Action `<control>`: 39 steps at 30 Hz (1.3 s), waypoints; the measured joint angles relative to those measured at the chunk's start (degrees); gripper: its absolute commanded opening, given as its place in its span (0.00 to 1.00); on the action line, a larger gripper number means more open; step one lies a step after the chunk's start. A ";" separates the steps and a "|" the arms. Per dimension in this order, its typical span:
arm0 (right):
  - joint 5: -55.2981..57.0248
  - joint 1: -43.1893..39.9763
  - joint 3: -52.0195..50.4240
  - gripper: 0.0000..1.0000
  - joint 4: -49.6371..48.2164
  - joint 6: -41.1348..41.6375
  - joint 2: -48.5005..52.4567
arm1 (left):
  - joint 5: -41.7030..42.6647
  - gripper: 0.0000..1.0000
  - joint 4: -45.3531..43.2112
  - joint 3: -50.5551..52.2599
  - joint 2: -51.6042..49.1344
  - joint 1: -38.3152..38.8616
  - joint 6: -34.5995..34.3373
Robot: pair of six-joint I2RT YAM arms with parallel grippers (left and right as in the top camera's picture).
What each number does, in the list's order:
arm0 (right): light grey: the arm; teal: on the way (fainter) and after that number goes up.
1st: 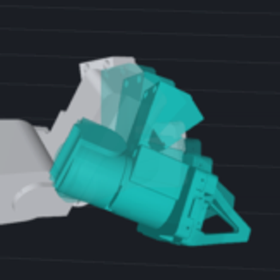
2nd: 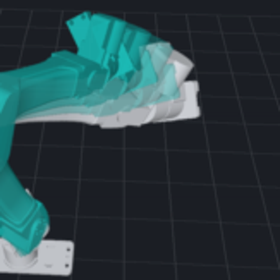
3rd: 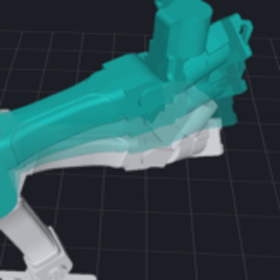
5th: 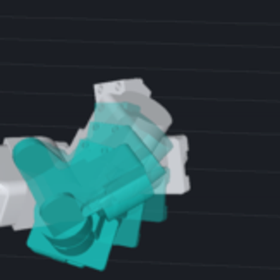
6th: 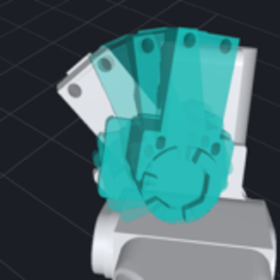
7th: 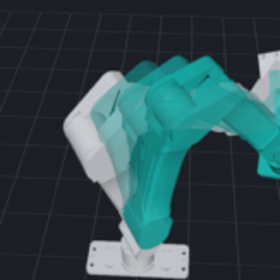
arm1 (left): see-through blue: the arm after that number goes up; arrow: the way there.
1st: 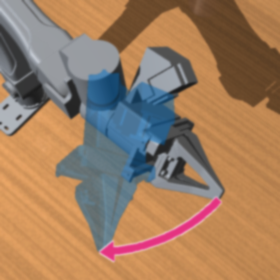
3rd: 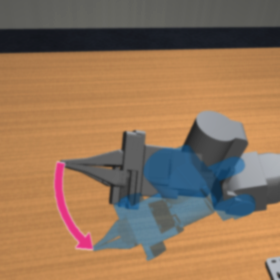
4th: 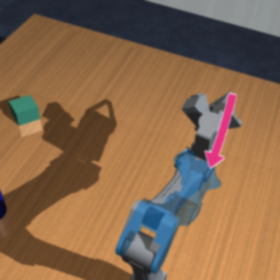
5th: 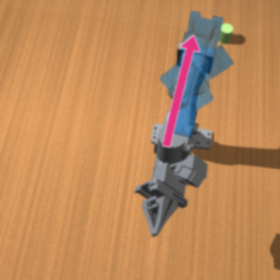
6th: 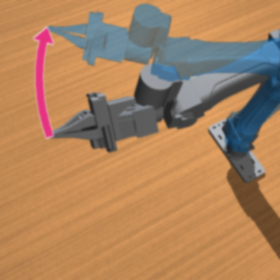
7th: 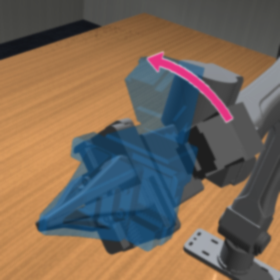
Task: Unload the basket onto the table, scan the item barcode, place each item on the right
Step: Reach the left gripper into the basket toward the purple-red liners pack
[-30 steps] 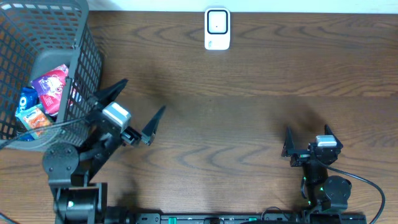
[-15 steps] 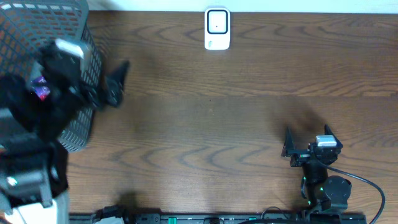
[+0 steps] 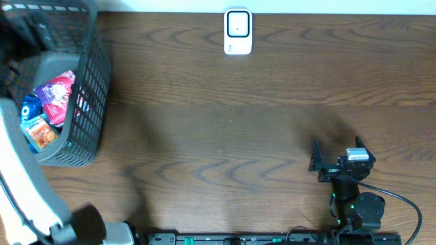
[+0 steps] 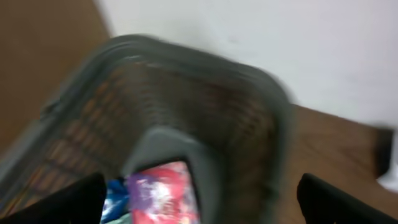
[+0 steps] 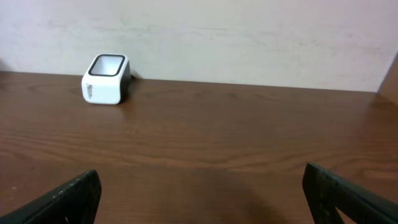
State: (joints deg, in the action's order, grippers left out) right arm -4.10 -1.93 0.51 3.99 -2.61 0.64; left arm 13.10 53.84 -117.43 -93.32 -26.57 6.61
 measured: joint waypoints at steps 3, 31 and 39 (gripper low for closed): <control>0.00 0.00 0.00 0.99 0.00 0.00 0.00 | -2.45 0.98 -0.33 -1.60 -3.96 -2.75 -1.99; 0.00 0.00 0.00 0.99 0.00 0.00 0.00 | -18.56 0.98 9.97 -1.62 -26.88 2.25 -14.80; 0.00 0.00 0.00 0.99 0.00 0.00 0.00 | -25.62 0.98 13.49 -1.62 -33.75 4.28 -21.20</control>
State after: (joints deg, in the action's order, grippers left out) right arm -4.10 -1.93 0.51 3.99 -2.61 0.64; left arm -12.51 67.33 -119.04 -127.07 -22.28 -14.59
